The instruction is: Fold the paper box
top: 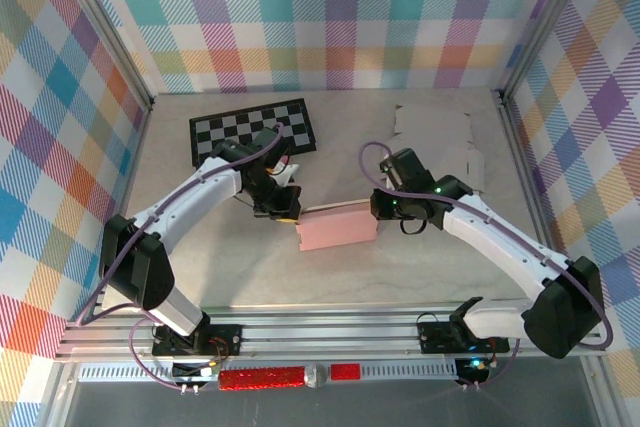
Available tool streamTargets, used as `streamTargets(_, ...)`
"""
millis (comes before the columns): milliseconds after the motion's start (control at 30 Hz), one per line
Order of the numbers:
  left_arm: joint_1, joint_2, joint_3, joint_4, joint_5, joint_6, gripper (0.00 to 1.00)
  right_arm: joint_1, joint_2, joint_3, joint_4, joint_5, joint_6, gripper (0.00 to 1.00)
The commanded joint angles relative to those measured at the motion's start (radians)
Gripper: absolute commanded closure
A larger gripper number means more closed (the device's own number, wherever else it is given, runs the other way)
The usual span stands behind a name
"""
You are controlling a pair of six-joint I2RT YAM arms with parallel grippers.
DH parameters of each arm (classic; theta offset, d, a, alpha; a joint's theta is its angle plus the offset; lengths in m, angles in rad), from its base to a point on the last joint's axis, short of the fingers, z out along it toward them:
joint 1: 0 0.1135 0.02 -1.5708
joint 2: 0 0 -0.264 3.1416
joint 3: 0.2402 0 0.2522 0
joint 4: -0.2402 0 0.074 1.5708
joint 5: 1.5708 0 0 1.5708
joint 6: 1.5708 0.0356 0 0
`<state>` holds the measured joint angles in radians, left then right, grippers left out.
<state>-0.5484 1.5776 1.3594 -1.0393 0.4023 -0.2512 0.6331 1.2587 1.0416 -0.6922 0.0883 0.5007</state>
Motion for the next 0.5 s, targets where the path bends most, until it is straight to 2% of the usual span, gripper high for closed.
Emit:
streamTargets(0,-0.018,-0.036,-0.031,-0.001,-0.045,-0.023,1.0,0.0,-0.052,0.0,-0.067,-0.047,0.153,0.63)
streamTargets(167,-0.045,-0.062,-0.048,0.021,-0.08,-0.052,1.0,-0.011,-0.148,-0.019,-0.045,-0.096,0.447,0.4)
streamTargets(333,-0.067,-0.068,-0.056,0.032,-0.103,-0.072,1.0,-0.038,-0.168,-0.02,0.003,-0.15,0.707,0.25)
streamTargets(467,-0.078,-0.065,-0.051,0.03,-0.11,-0.076,1.0,-0.076,-0.153,-0.057,0.079,-0.242,0.904,0.22)
